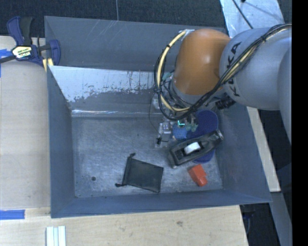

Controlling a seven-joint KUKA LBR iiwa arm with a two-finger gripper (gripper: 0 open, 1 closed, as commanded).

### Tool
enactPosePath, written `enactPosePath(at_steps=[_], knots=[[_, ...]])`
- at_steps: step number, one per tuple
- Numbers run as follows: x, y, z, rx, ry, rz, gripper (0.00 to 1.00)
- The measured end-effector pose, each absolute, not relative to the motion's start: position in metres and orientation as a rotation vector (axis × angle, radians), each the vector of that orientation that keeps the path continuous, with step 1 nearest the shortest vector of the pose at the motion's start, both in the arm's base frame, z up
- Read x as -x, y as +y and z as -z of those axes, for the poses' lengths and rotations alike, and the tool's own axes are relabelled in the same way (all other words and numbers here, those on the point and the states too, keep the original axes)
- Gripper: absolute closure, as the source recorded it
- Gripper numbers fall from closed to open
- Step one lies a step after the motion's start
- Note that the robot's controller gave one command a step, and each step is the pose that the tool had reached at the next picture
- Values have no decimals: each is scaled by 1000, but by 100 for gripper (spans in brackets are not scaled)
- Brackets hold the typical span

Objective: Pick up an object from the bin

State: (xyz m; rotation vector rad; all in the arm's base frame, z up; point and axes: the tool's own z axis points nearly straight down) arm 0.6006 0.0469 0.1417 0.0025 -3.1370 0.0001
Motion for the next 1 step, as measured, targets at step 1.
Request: enactPosePath(at_steps=[1], knots=[[-502, 88, -68, -417, -3110, 1, 0]])
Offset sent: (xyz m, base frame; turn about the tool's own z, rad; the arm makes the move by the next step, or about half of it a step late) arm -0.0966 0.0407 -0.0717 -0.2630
